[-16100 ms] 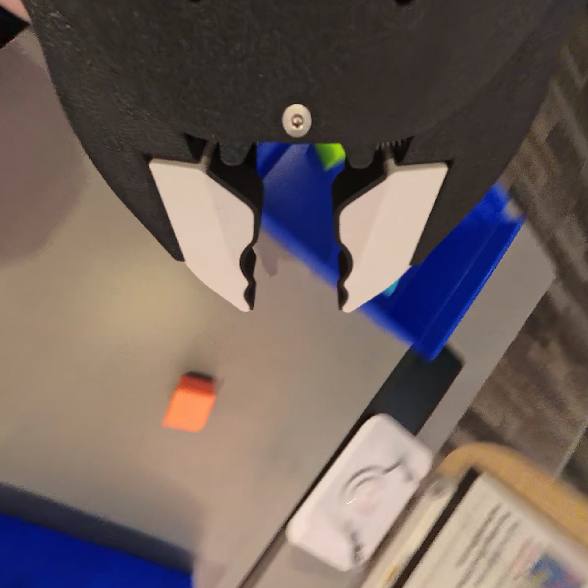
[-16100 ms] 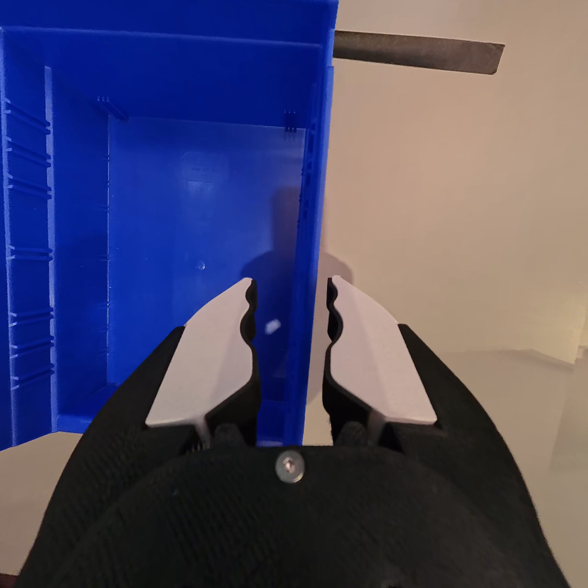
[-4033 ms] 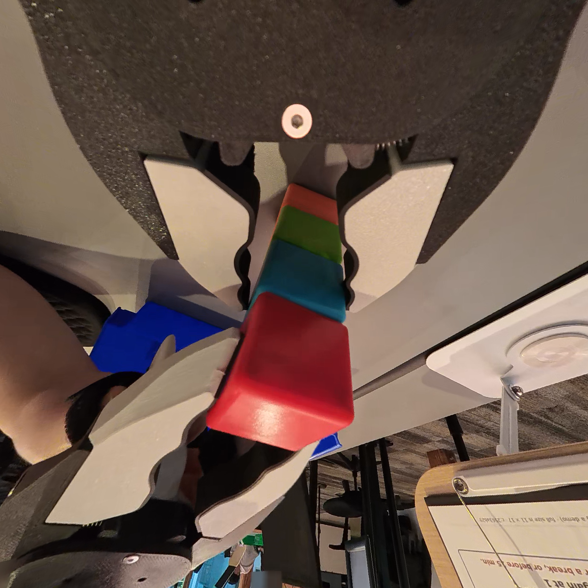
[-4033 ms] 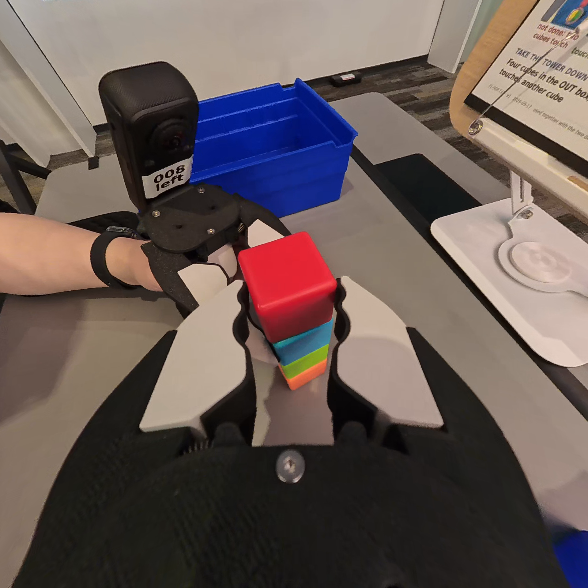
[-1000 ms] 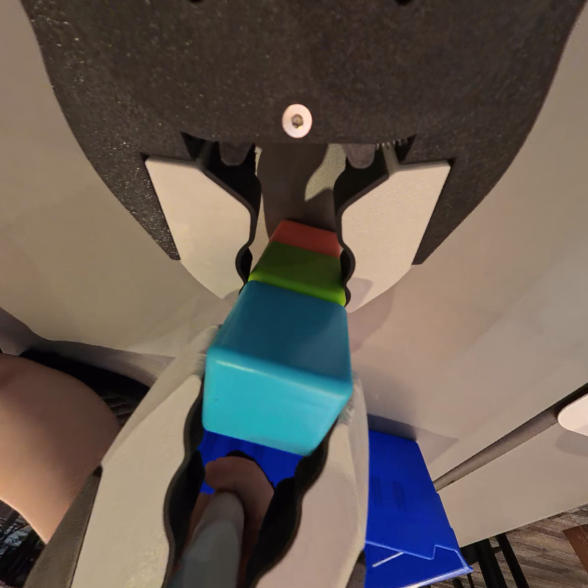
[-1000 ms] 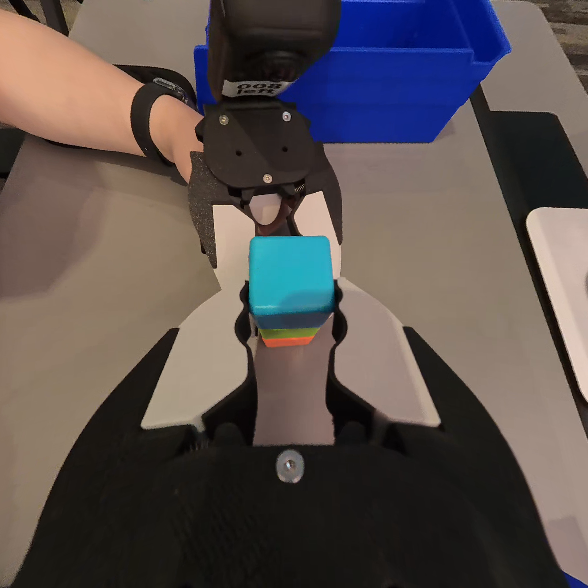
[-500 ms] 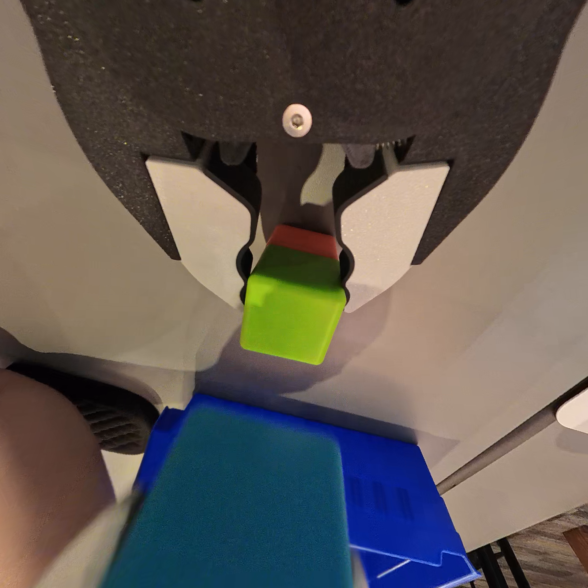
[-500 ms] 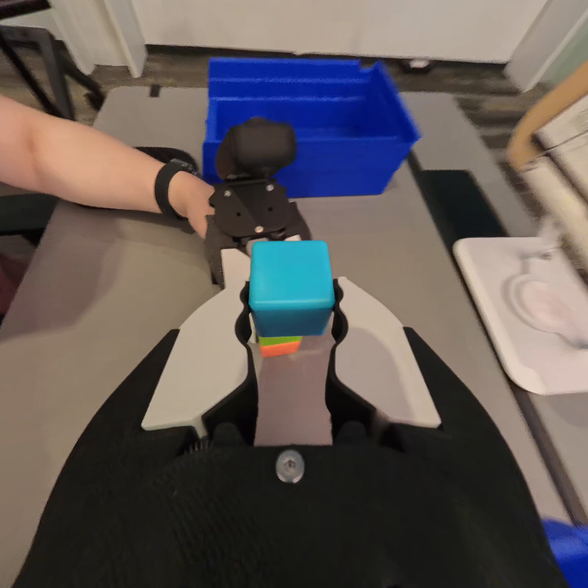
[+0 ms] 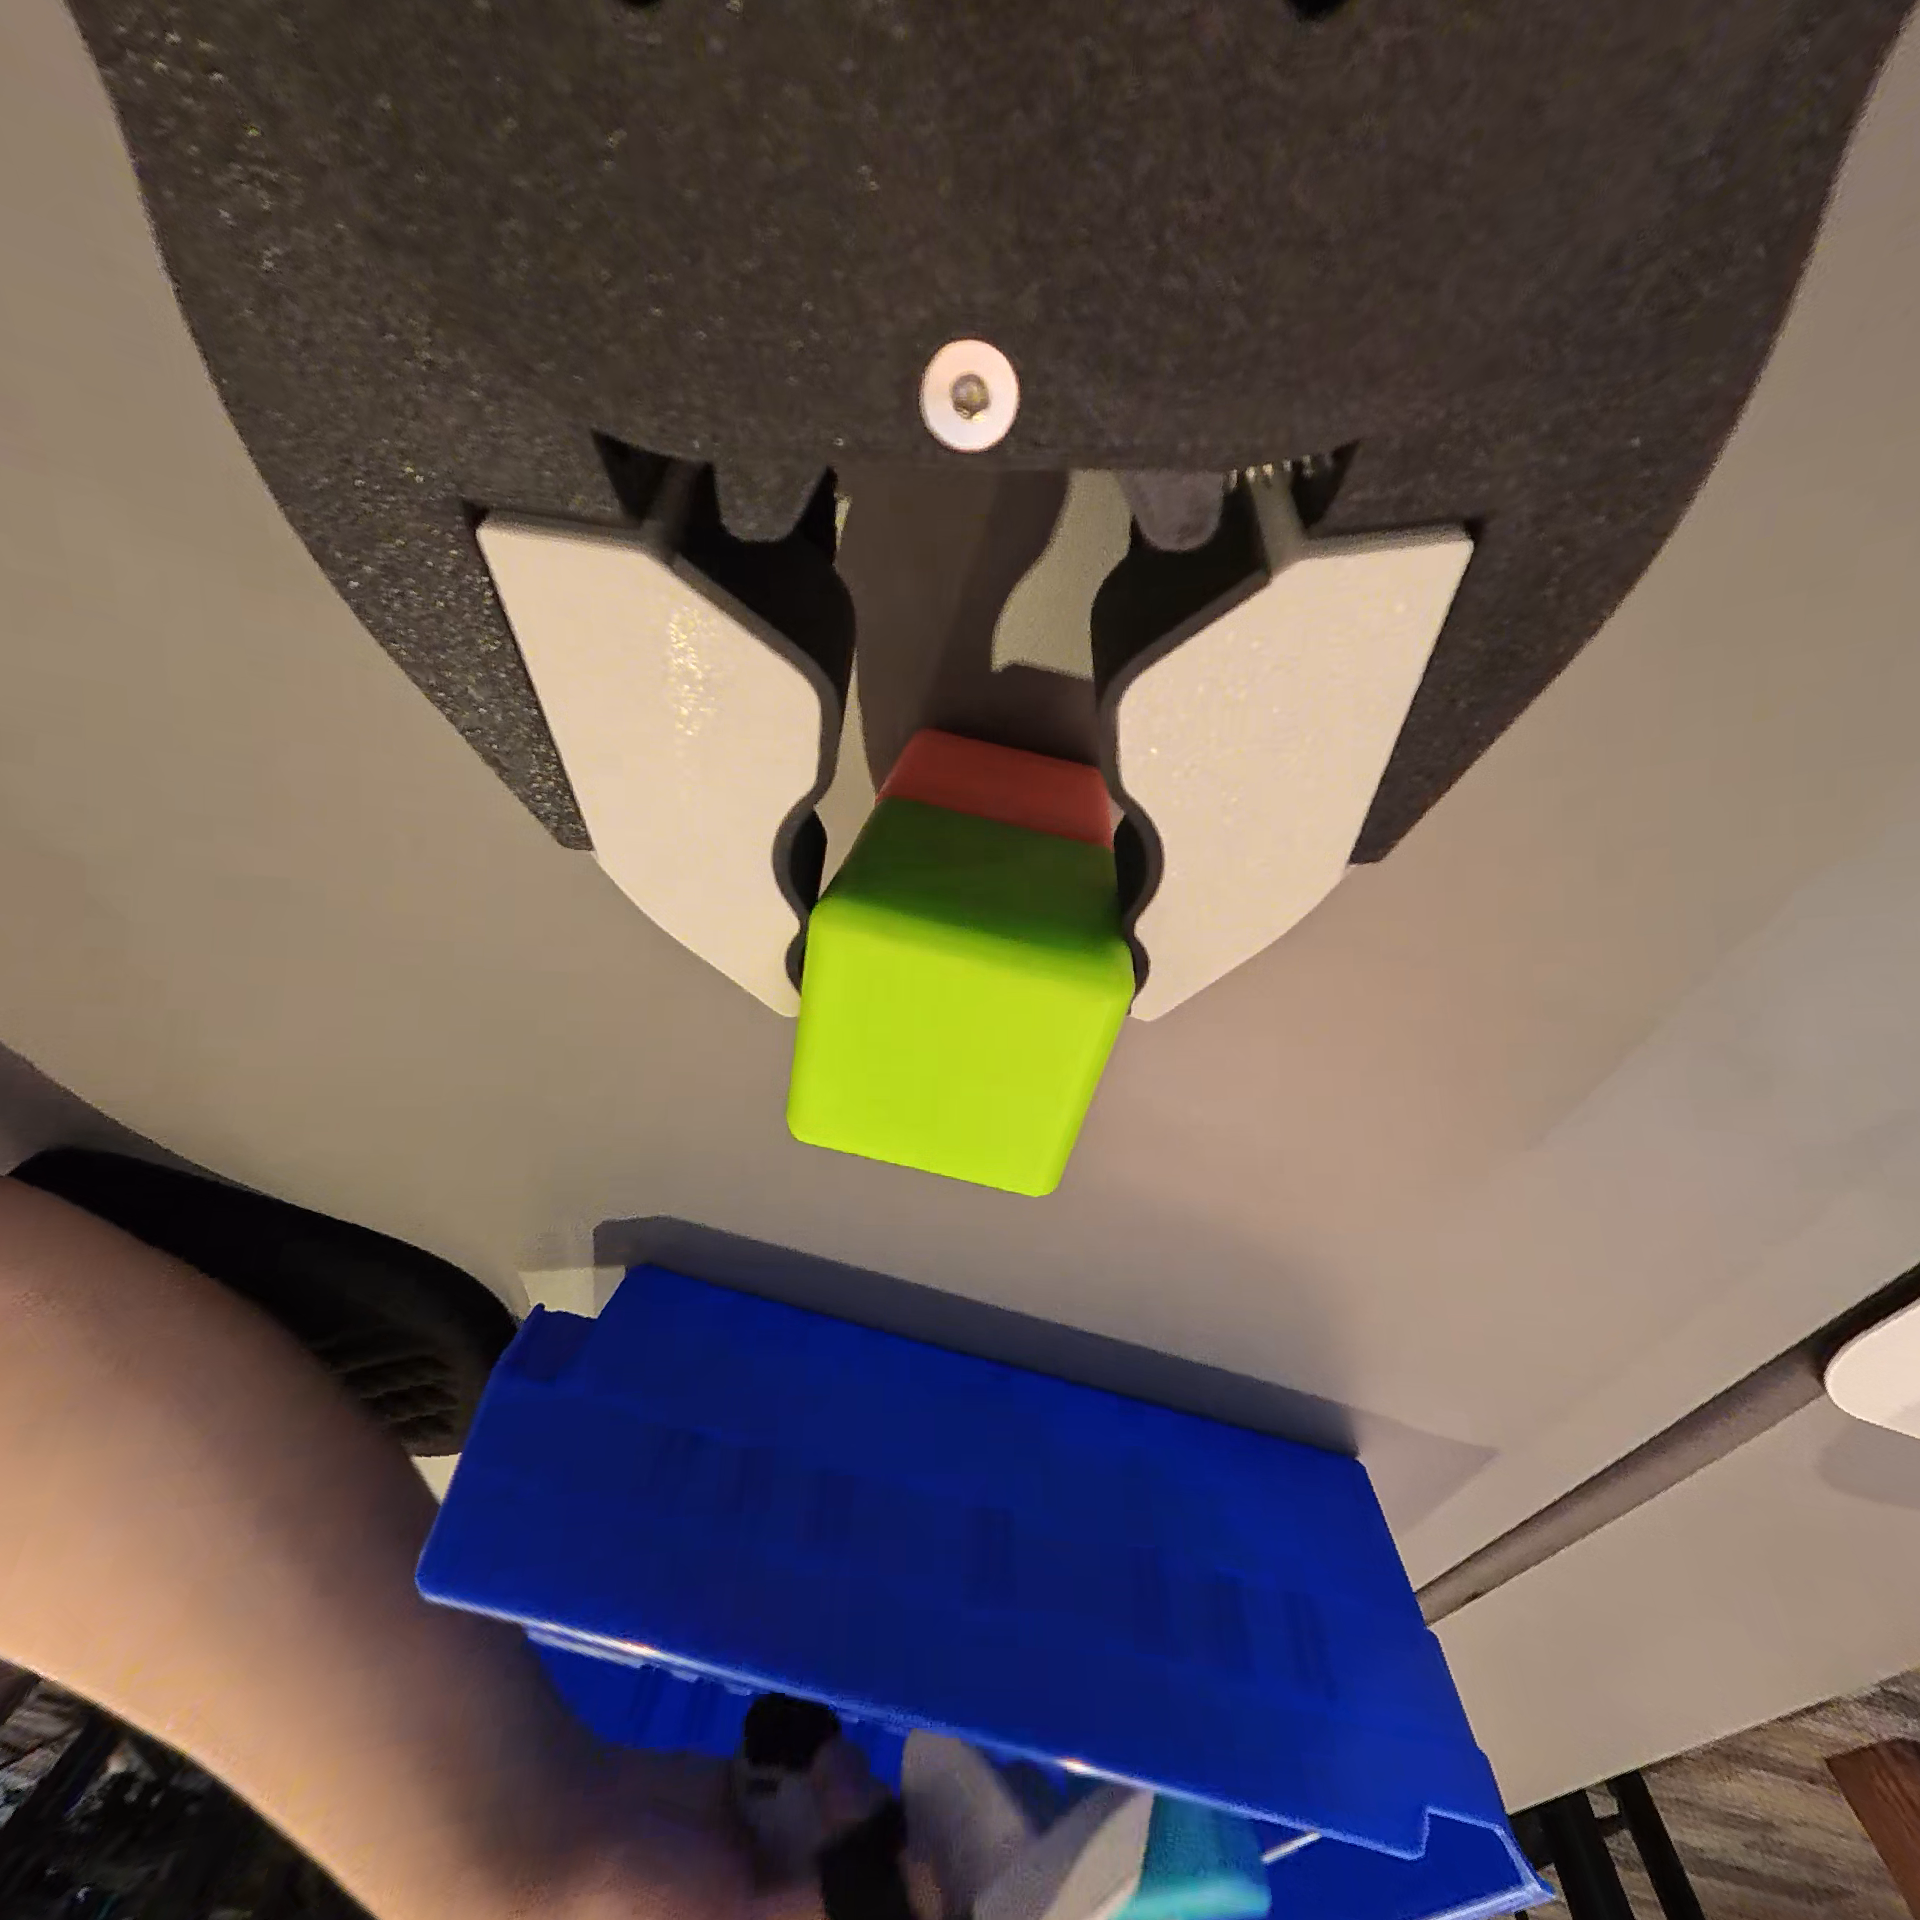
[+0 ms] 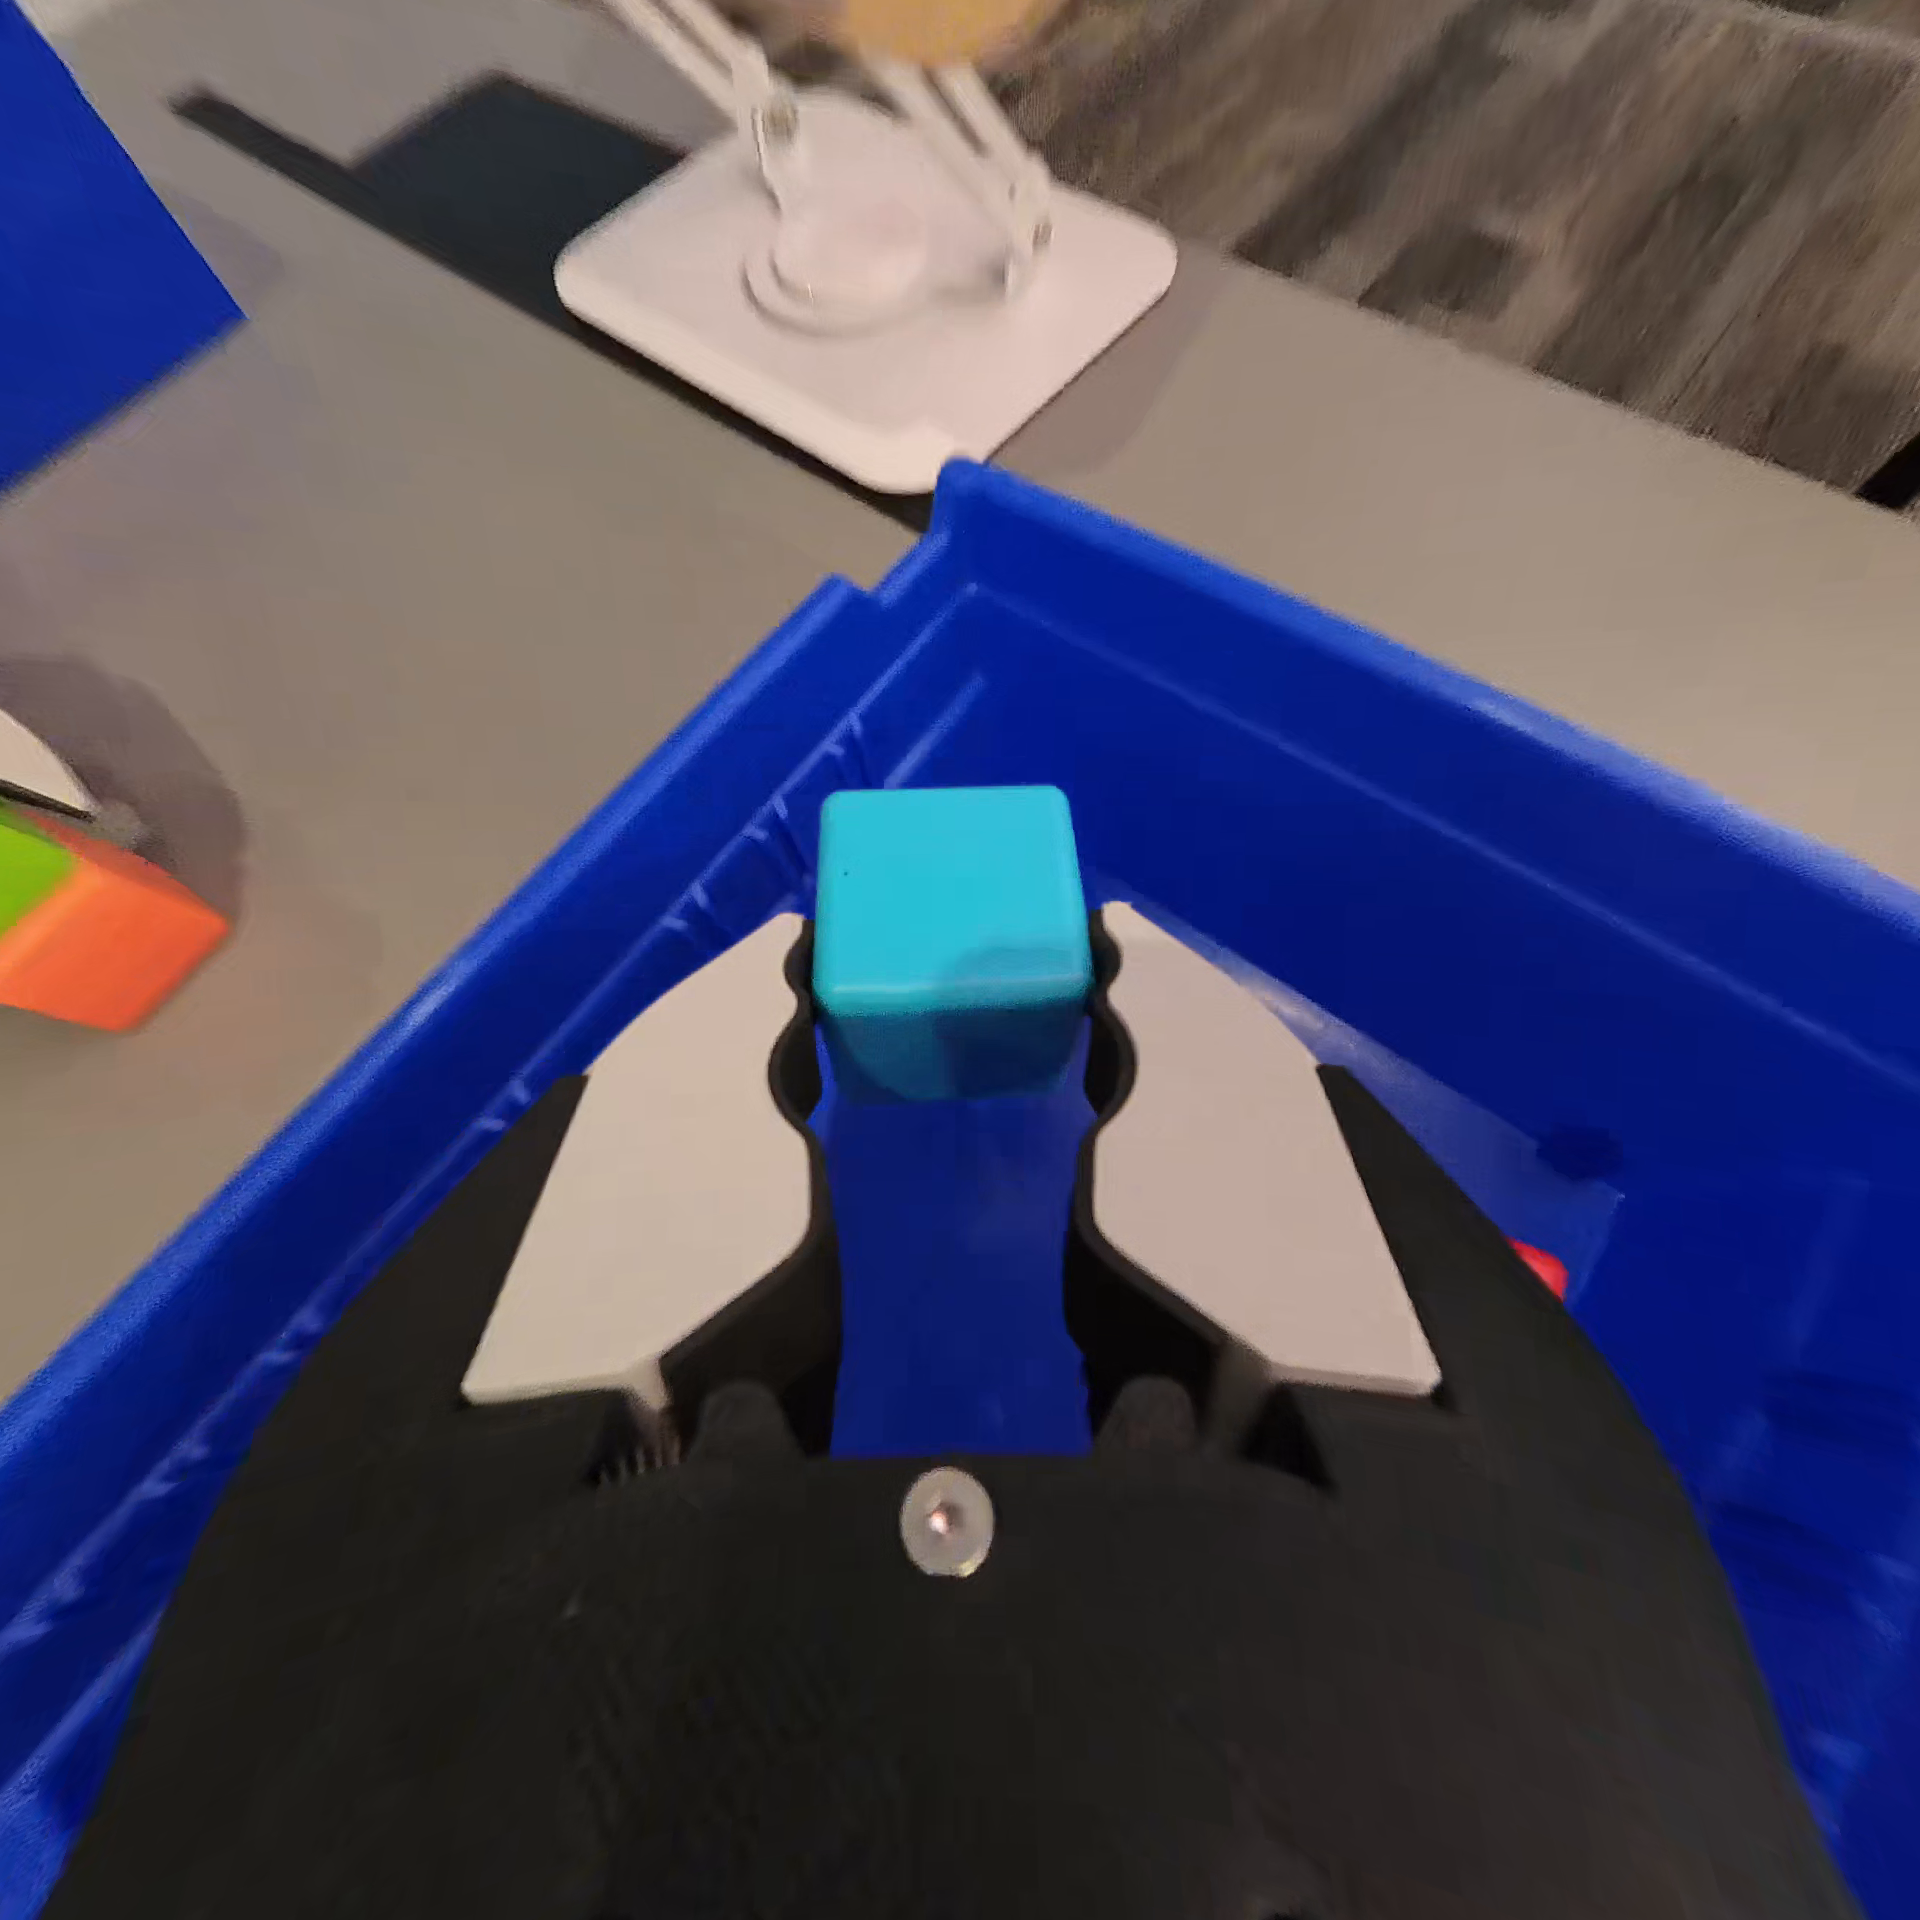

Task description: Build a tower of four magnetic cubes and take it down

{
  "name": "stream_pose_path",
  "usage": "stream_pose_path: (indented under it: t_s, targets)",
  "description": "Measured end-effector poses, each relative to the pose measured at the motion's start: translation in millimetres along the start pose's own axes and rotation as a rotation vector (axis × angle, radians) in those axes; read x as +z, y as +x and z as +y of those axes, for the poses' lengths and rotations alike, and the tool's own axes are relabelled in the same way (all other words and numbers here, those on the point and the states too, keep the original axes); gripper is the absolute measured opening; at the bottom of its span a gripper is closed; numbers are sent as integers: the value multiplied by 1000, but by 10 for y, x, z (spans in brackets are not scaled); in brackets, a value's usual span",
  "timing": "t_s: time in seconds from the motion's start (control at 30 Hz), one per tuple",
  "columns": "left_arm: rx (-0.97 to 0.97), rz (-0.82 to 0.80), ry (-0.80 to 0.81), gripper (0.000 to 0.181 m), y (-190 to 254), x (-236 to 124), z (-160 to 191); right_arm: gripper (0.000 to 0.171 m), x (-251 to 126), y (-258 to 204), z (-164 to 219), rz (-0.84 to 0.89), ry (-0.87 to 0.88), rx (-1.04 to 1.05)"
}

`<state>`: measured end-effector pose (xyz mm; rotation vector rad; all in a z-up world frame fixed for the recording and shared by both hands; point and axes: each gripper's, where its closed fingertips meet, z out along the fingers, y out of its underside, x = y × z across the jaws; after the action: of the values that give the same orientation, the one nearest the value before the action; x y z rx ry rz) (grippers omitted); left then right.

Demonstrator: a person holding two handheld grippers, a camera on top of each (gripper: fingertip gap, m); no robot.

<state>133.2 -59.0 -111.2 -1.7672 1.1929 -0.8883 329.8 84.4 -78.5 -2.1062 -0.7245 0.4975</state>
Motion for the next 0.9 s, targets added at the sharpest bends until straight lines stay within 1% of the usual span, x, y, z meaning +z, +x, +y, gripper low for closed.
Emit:
stream_pose_path:
  t_s: [0.07, 0.17, 0.33, 0.4, 0.47, 0.53, 0.6, 0.67, 0.7, 0.77, 0.83, 0.9]
  targets:
    - [8, -6, -18, 53, -1, 4, 27, 50, 139, 4, 135, 19, -74, -36]
    - [19, -33, -36, 72, -23, 33, 51, 50, 252, 69, 294, 78, -163, -83]
    - [51, -52, -134, 74, -20, 77, 193, 51, 305, 118, 474, 102, -259, -101]
    - [70, -61, -166, 71, -15, 93, 240, 51, 287, 121, 489, 104, -274, -105]
    - [84, -78, -210, 70, -29, 108, 304, 59, 247, 124, 479, 105, -280, -110]
    - [98, -96, -241, 66, -48, 117, 351, 60, 156, 118, 416, 105, -267, -111]
    - [106, -106, -255, 61, -57, 123, 371, 59, 15, 99, 286, 112, -231, -115]
    - [110, -114, -272, 57, -69, 132, 393, 60, -163, 51, 70, 135, -168, -136]
    - [112, -114, -285, 57, -69, 139, 409, 60, -250, -34, -66, 128, -125, -161]
    - [106, -107, -295, 55, -64, 149, 420, 61, -391, -359, -339, 62, -37, -252]
    - [102, -103, -296, 55, -64, 149, 422, 63, -462, -872, -529, -76, 32, -386]
    - [101, -100, -297, 55, -63, 150, 422, 65, -446, -1450, -578, -258, 62, -507]
